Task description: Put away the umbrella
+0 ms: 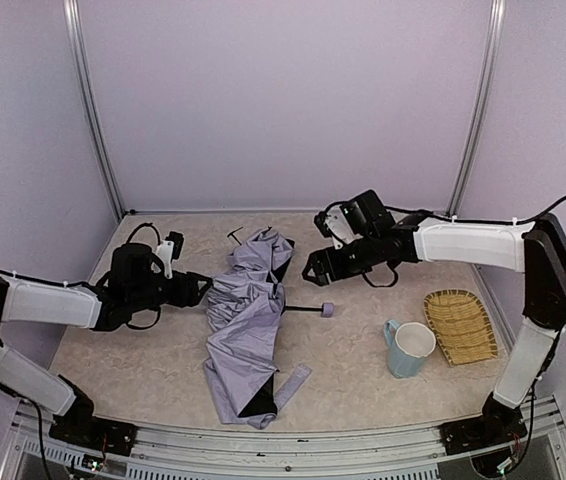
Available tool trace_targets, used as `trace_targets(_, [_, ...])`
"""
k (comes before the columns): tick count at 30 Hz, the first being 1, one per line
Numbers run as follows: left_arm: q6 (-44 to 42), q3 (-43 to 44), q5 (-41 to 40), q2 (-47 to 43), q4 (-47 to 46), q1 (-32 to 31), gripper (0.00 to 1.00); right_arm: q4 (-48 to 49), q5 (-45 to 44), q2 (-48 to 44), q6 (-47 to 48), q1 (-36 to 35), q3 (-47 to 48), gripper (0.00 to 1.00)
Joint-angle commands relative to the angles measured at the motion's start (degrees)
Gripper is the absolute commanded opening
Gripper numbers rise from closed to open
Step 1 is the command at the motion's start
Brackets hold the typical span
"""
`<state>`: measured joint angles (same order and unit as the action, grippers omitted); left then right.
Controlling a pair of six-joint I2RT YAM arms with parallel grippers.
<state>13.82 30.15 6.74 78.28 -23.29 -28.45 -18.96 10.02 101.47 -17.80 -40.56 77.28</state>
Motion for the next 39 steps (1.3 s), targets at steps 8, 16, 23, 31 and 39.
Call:
trace_targets(8, [3.4,7.2,2.7,18.9,-1.4,4.5,0.72,6.9,-2.3,6.2,-10.7,-1.7,-9.4,0.72])
trace_targets(16, [-4.2,9.9,11.4,23.9,-6.0,-0.5,0.71,8.8,-1.6,8.9,-9.8,-2.5,-7.9,0.42])
trace_targets(23, [-6.3,15.6,13.5,28.2,-2.9,-5.7,0.69,10.7,3.9,16.0,-3.8,-7.5,2.3,0.30])
trace_targets(31, [-5.3,19.0,18.0,30.9,-2.0,-9.2,0.66,21.8,12.7,18.8,-13.1,-11.1,5.3,0.26])
trace_targets(39, [-4.2,20.9,21.4,31.5,-2.9,-10.3,0.64,28.5,14.6,21.3,-19.8,-12.9,4.1,0.28])
